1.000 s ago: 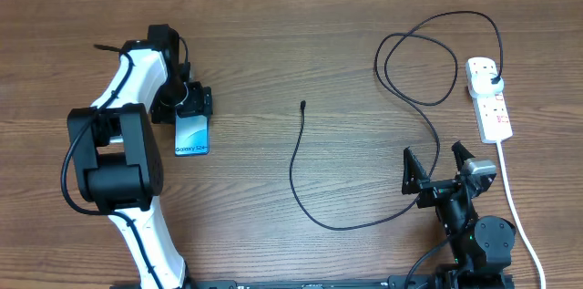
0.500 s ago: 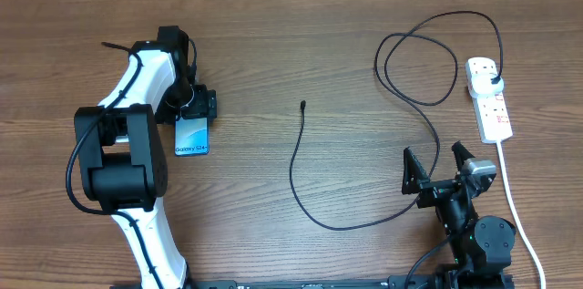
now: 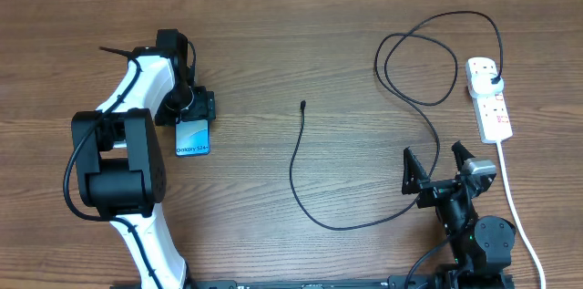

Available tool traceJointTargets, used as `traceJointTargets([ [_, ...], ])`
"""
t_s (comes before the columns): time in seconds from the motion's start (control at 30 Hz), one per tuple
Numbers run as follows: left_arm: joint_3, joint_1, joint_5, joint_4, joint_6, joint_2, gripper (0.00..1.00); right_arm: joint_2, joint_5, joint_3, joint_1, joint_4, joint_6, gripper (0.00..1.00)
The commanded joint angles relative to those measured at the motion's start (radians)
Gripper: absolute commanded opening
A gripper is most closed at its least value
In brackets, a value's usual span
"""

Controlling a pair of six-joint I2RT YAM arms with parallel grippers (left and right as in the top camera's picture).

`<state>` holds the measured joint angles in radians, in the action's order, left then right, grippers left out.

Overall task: Plug charger to phone and switch on socket
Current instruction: 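Lift the phone with the left gripper, tilting it upright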

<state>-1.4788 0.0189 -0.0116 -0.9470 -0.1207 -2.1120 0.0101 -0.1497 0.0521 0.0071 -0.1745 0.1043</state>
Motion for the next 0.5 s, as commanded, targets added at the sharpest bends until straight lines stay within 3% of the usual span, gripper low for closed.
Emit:
traceJointTargets([
  [0.0,0.062,-0.008,0.030,-0.008,-0.018,-0.067,0.80,-0.007,0.002,-0.001,0.000,0.005,0.002,1.00],
  [0.47,0.062,-0.008,0.030,-0.008,-0.026,-0.067,0.76,-0.007,0.002,-0.001,0.000,0.005,0.002,1.00],
])
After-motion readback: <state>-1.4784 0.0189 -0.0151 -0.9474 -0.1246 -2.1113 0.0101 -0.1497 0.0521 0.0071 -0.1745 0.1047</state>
